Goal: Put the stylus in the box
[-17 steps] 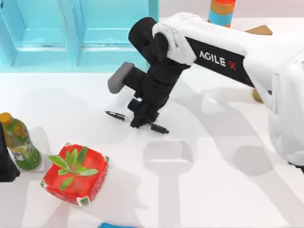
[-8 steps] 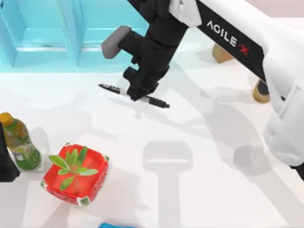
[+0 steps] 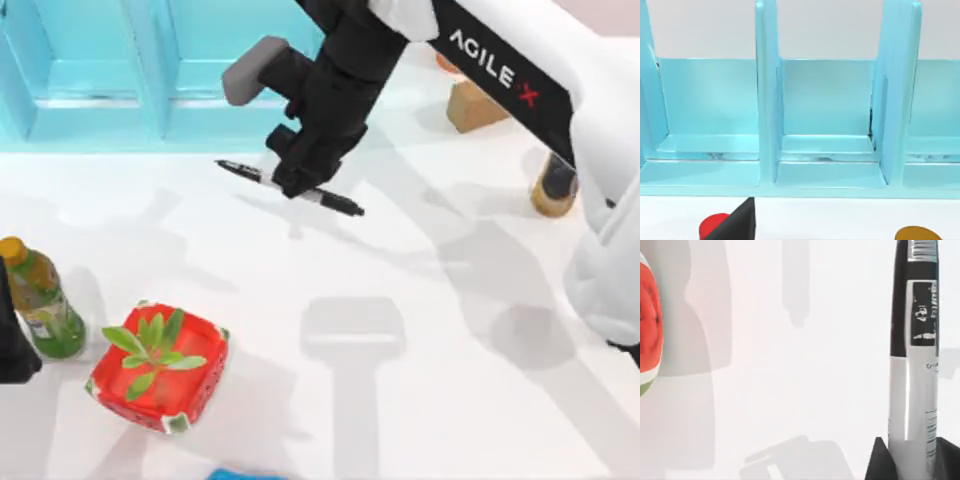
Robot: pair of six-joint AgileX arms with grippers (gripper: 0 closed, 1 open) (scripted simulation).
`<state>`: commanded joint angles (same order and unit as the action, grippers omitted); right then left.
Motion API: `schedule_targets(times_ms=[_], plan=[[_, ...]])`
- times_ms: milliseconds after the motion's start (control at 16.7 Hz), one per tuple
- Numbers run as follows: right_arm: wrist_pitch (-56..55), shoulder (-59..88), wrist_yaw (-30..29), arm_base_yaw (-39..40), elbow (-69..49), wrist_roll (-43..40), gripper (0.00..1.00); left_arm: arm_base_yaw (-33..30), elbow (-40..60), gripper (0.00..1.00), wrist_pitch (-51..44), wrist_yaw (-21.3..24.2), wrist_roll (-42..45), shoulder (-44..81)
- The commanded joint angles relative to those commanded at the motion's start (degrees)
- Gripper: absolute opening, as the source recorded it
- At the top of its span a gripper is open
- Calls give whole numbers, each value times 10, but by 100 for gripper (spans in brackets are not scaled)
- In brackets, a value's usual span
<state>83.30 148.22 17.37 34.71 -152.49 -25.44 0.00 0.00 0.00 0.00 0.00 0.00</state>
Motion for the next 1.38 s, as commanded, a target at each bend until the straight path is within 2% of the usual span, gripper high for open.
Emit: schedule_targets(times_ms=[180, 360, 720, 1020, 1200, 1380], plan=[[8, -43, -32, -39, -3, 73, 0, 0, 0, 100, 0, 0, 0, 0], [31, -94, -86, -99, 6, 195, 0, 0, 0, 100, 0, 0, 0, 0], [113, -161, -237, -257, 88, 514, 0, 0, 0, 100, 0, 0, 0, 0], [165, -160, -348, -391, 198, 769, 0, 0, 0, 100, 0, 0, 0, 0], [173, -154, -388, -457, 251, 888, 0, 0, 0, 100, 0, 0, 0, 0], [168, -156, -407, -505, 280, 966, 0, 0, 0, 100, 0, 0, 0, 0]])
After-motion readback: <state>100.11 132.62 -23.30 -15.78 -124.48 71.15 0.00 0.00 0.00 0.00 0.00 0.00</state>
